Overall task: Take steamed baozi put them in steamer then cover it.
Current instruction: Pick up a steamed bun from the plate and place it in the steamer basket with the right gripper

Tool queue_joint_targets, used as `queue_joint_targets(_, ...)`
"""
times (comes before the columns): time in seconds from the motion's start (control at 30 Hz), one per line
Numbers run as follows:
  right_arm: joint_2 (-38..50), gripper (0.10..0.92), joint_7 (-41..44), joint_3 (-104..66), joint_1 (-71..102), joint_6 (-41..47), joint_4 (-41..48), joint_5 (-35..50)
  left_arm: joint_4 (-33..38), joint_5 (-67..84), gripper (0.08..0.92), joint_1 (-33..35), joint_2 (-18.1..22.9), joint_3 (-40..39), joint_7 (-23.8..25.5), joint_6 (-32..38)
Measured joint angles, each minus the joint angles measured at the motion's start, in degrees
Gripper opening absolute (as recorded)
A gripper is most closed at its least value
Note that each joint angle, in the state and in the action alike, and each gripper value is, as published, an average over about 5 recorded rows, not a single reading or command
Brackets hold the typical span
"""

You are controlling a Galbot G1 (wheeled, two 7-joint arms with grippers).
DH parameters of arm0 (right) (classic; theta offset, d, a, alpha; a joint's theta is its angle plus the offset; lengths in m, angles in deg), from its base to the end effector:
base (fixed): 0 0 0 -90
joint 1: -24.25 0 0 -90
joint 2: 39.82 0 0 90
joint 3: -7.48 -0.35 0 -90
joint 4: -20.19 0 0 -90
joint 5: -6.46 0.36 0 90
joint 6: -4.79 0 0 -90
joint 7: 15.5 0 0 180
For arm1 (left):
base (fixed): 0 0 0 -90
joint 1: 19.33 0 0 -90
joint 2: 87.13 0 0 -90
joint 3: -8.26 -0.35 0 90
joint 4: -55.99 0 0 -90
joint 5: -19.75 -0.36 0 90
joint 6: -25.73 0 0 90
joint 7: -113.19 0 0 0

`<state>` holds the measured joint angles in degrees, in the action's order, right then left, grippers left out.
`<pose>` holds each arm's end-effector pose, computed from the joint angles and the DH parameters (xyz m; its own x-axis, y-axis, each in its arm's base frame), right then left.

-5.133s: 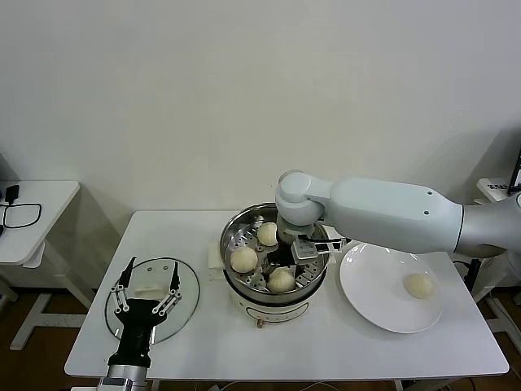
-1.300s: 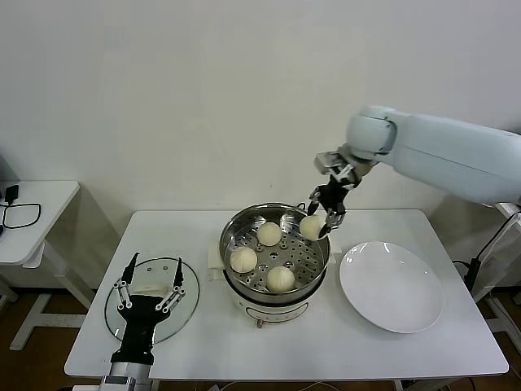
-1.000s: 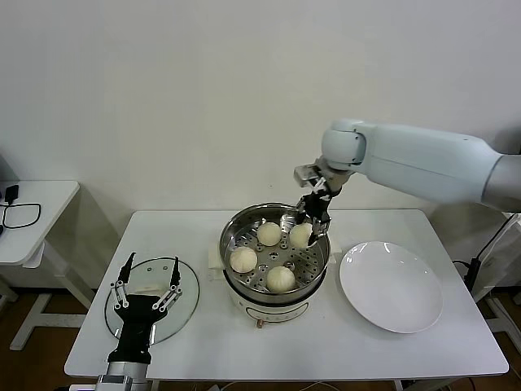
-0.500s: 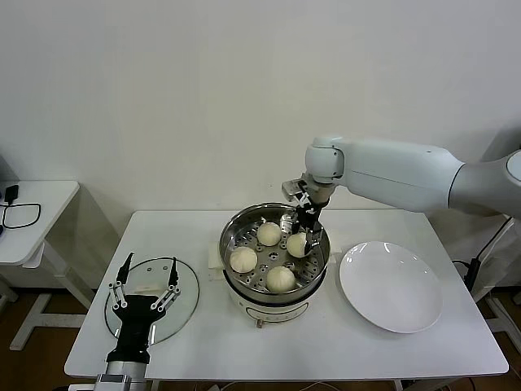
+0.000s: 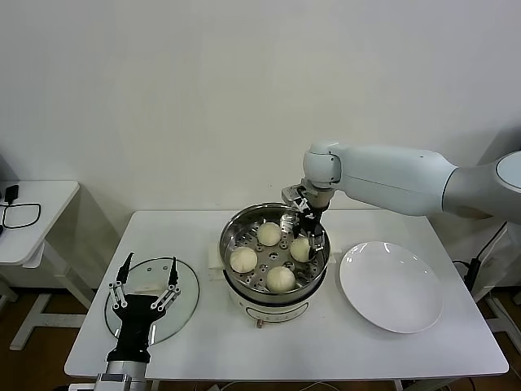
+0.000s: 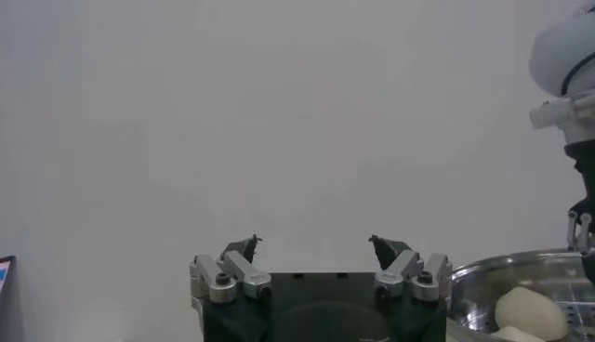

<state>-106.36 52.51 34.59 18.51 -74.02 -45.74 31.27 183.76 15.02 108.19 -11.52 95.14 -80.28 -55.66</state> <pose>0.5844 0.0706 -0.0918 0.0263 -0.0747 0.9969 -0.9085 -0.4178 -0.0073 0.1466 0.0172 -0.2756 -0.9836 0.0005 -0.1802 -0.0376 0.9774 0.2082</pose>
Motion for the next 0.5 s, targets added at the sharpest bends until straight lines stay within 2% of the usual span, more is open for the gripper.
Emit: queue_joint_targets(0.5,3.33,0.823,-2.68,-2.45,-0.95,-2.2,-3.14,1.21,-0.6,-1.07,0.823,-0.31,-0.39,0.32,-0.29,-0.27)
